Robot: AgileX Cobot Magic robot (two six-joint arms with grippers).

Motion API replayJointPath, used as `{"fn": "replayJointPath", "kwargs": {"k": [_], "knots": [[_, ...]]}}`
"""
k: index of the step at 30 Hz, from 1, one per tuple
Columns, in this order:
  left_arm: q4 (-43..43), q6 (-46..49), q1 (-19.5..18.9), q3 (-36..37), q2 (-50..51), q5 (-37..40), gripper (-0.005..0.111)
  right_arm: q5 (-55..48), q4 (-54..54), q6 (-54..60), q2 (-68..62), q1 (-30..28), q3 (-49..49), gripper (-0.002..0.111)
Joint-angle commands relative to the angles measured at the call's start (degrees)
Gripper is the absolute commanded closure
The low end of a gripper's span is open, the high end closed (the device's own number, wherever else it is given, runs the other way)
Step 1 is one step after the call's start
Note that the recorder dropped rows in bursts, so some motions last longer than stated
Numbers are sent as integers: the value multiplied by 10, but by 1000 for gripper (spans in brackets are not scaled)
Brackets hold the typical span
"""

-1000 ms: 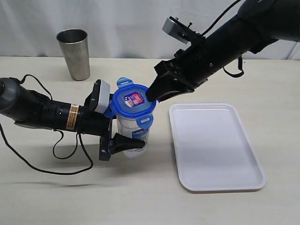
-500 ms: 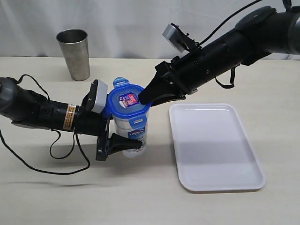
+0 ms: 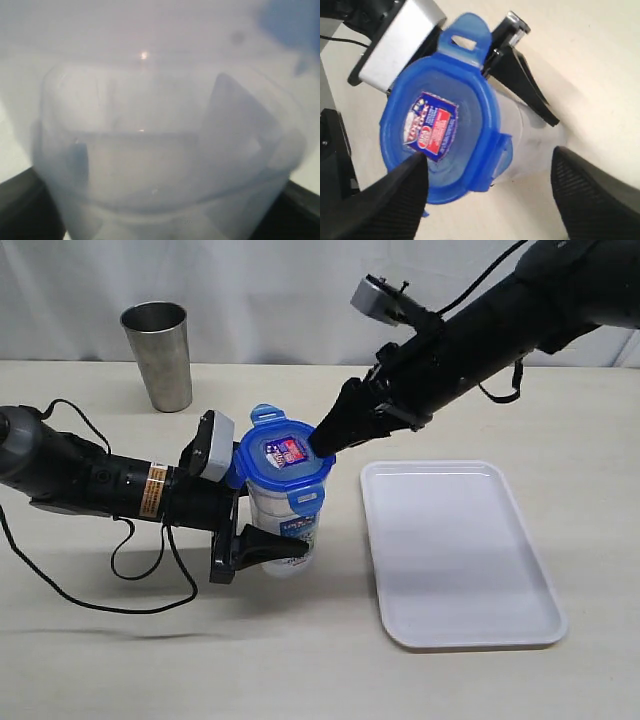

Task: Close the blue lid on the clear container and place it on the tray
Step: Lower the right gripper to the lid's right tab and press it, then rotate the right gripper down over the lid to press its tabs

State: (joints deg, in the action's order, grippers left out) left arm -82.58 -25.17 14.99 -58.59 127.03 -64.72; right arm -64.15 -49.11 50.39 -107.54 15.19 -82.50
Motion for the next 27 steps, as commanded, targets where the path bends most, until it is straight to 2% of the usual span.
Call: {"fn": "replayJointPath", "kwargs": {"k": [1, 4, 5, 6, 9, 11, 13, 22, 27], "knots": [[10, -2, 4, -5, -3, -8, 107, 13, 5, 53, 61, 1, -7, 42], [10, -2, 4, -5, -3, -8, 107, -6, 20, 143, 88, 40, -6, 55], [11, -2, 4, -5, -3, -8, 107, 13, 55, 146, 93, 73, -6, 59], [12, -2, 4, -5, -3, -7, 107, 38, 122, 112, 97, 108, -6, 59], [14, -2, 4, -5, -3, -3, 107, 96, 430, -55, 102, 228, -6, 59], [17, -2, 4, -5, -3, -3, 107, 115, 546, -99, 102, 285, 7, 61], [17, -2, 4, -5, -3, -3, 107, 133, 578, -100, 102, 311, 24, 66], [17, -2, 4, -5, -3, -3, 107, 194, 697, -109, 102, 336, 122, 68], [18, -2, 4, -5, -3, -5, 107, 255, 691, -111, 102, 336, 149, 70]]}}
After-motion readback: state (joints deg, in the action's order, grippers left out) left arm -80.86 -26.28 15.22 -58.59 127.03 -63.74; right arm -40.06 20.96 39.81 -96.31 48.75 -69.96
